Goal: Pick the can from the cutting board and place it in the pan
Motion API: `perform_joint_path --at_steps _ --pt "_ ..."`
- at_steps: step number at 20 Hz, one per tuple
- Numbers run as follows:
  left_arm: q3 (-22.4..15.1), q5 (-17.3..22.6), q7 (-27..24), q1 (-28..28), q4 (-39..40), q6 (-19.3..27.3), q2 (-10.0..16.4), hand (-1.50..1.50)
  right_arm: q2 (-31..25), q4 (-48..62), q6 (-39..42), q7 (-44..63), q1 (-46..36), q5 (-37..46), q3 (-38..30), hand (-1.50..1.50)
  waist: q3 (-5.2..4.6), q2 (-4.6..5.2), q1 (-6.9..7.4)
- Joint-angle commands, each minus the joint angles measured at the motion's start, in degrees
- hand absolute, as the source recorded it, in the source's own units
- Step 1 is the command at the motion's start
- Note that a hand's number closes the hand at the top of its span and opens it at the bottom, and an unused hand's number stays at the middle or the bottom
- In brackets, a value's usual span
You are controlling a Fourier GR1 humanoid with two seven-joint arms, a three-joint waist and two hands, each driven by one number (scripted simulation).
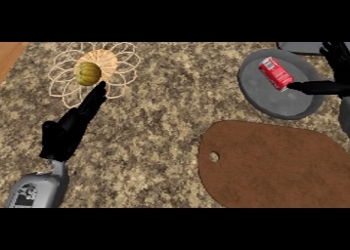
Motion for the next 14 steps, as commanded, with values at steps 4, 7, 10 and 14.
perform_joint_path --at_steps 4,7,10,14 --pt "-0.1 -0.7 1.6 1.8 -1.5 0.8 -0.5 0.0 -4.4 -0.7 10.5 -11.9 6.7 -2.7 -1.7 -1.5 -0.07 -0.75 -1.35" --pt "1.1 1.2 2.5 0.0 -2.0 -1.1 0.6 0.0 -4.8 -0.1 11.7 -16.5 9.3 -3.0 -1.9 -1.5 -0.02 -0.55 -1.02" --pt "0.8 0.6 2.2 0.9 -1.7 -0.9 0.1 0.0 -3.6 -0.1 12.8 -19.5 11.8 -3.2 -1.3 -1.5 -0.09 -0.83 -1.6" --pt "1.6 0.1 3.0 0.7 -2.4 0.1 -0.3 0.0 -3.0 0.0 13.7 -18.7 12.4 -4.3 -0.9 -1.5 -0.14 -1.07 -1.87"
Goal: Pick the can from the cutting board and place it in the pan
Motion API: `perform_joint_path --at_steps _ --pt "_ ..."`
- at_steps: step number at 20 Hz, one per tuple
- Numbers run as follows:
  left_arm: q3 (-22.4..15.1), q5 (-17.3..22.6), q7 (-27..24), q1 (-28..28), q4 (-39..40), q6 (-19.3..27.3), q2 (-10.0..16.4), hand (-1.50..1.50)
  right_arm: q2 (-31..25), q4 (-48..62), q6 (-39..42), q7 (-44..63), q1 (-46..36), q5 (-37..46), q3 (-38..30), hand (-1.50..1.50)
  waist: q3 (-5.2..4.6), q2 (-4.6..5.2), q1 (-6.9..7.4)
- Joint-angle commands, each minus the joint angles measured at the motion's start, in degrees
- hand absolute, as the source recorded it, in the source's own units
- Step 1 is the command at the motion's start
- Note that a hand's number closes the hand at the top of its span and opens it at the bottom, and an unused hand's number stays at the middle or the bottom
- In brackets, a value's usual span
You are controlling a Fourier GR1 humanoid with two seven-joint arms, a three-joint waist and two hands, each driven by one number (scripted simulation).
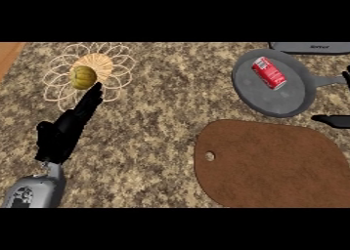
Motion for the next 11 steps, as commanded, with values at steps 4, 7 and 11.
perform_joint_path --at_steps 4,7,11 --pt "0.9 -0.3 -1.6 2.6 -0.3 -1.3 0.9 0.0 0.3 -1.0 2.9 -5.7 4.2 -1.2 1.0 -1.5 -0.03 -0.19 -0.27" --pt "2.1 0.4 -1.7 2.7 -1.3 -1.5 1.4 0.0 -1.8 -1.9 6.3 -8.6 9.4 -1.8 1.5 -1.5 -0.06 -0.37 -0.79" --pt "0.5 -1.3 -0.6 2.4 -0.9 0.1 -1.0 0.0 -0.3 -3.1 3.6 -11.7 12.5 -2.8 1.9 -1.5 -0.02 -0.31 -0.78"
